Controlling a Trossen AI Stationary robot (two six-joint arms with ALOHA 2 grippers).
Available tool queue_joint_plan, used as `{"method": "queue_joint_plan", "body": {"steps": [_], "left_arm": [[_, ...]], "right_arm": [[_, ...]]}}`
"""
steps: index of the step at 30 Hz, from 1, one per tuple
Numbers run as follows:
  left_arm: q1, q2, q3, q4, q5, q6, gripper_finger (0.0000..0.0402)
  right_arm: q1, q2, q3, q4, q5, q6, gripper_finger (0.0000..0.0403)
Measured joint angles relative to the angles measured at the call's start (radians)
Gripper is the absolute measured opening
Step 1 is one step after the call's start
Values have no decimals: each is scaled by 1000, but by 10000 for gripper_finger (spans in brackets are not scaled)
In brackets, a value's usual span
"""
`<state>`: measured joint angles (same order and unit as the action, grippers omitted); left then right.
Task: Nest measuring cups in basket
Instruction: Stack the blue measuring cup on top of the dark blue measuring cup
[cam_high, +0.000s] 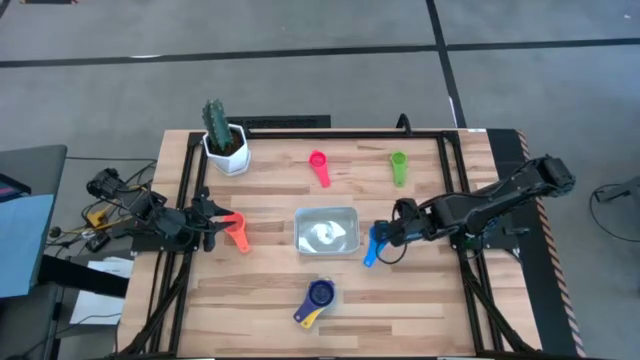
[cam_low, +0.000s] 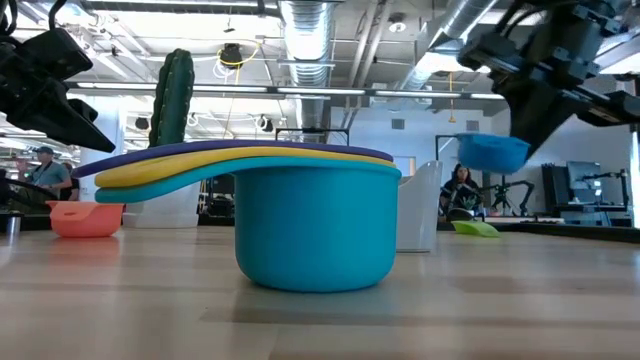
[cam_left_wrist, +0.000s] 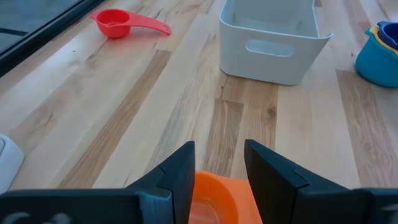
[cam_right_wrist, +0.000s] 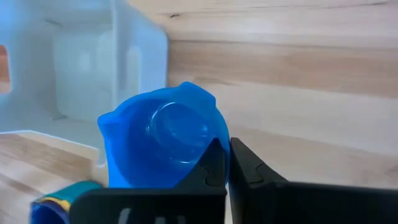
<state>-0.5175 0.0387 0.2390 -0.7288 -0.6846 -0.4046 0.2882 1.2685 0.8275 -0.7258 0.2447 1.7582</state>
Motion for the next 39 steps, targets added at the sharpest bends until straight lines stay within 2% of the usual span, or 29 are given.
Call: {"method": "queue_joint_plan", "body": {"steps": [10,21,27,31,39], "left_arm": [[0,0,0,0,0,0,128],[0,0,0,0,-1,-1,128],[0,0,0,0,-1,-1,128],[0,0,0,-3,-1,-1,128],[0,0,0,-26,-1,0,128]], "right_arm": [[-29,226,224,17,-34,24,8],[-84,314,431,-1,-38,56,8],[-46,366,551,-74,-82,73,7],[-4,403,590,-106,-88,69,8],[54,417,592,-119,-59,-77,8]]}}
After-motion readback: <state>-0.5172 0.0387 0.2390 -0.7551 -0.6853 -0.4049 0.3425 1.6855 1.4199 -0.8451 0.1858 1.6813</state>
